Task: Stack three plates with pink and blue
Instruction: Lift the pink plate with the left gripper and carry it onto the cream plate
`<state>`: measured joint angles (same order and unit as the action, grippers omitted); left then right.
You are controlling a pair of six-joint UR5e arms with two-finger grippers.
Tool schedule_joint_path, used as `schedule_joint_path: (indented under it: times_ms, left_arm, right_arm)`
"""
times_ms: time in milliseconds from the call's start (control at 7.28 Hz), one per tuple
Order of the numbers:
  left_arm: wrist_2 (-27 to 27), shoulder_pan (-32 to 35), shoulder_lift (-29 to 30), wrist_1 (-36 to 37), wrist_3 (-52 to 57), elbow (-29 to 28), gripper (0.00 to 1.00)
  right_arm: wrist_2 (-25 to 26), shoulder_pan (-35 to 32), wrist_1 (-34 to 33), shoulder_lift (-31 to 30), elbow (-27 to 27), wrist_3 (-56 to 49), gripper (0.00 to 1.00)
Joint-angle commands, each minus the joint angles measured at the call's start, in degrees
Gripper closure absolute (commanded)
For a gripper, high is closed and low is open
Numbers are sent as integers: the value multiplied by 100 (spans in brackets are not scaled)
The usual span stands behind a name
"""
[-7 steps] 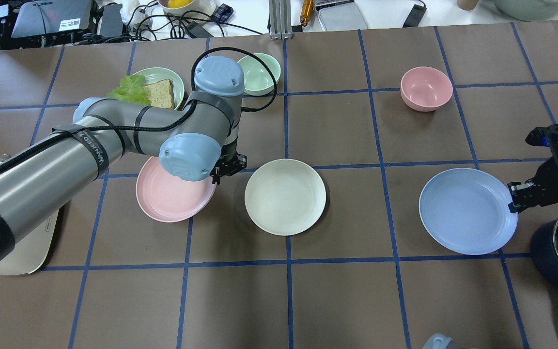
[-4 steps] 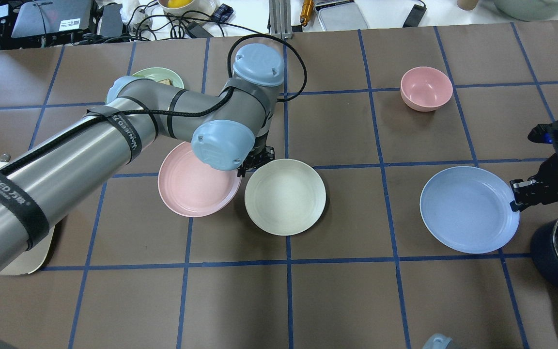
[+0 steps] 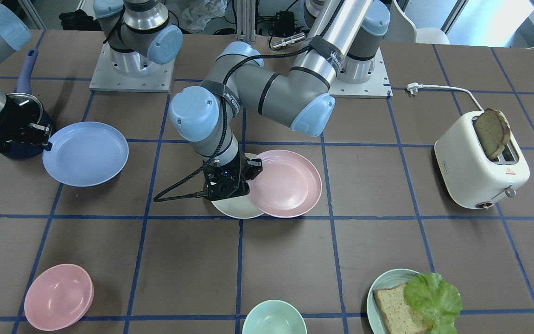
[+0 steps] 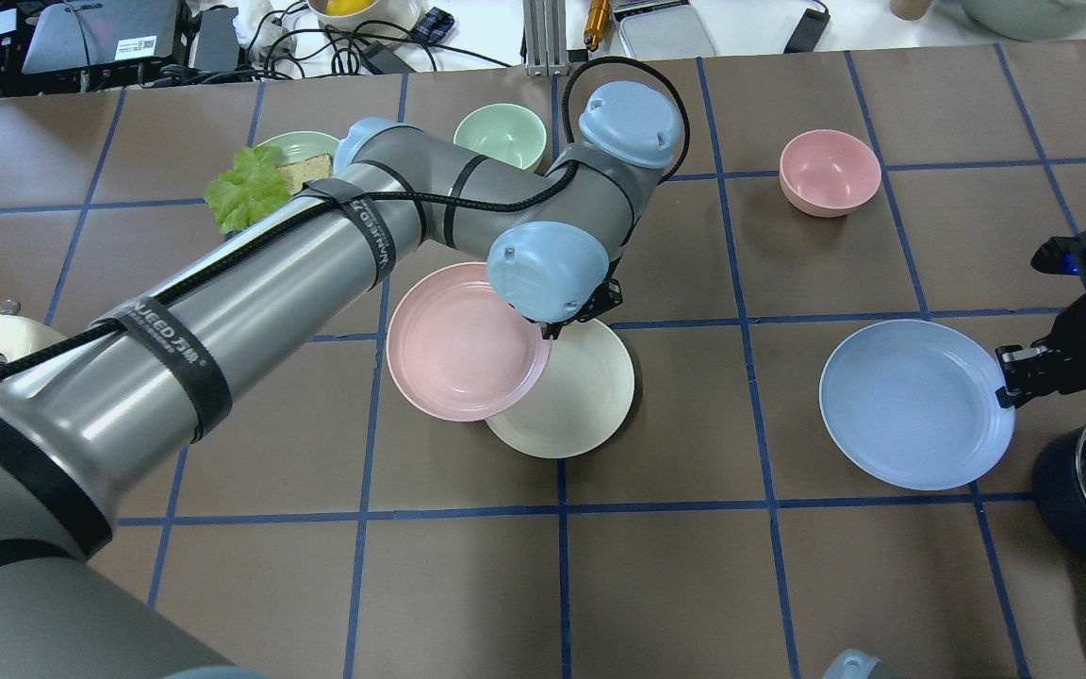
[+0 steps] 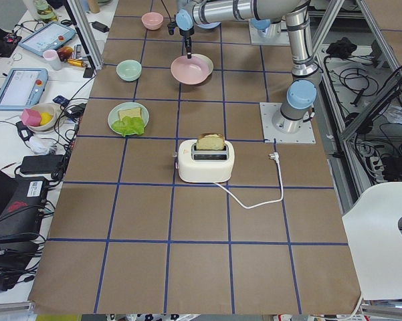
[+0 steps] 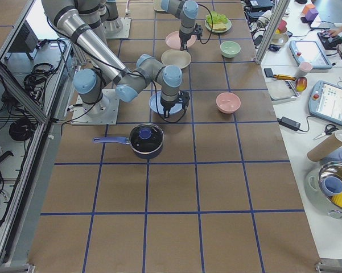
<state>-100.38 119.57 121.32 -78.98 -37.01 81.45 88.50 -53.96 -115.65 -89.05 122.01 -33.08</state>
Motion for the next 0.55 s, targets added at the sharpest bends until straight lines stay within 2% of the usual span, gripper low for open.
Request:
schedule_joint_path:
  times_ms: [0,412]
  left_arm:
    - [140,232,373,-659,-280,-724,100]
    - [194,409,690,-909,-491,-964,100]
  right_arm:
    - [-8,0,-10,-7,-10,4,100]
    - [10,0,-2,1,-81,3,100]
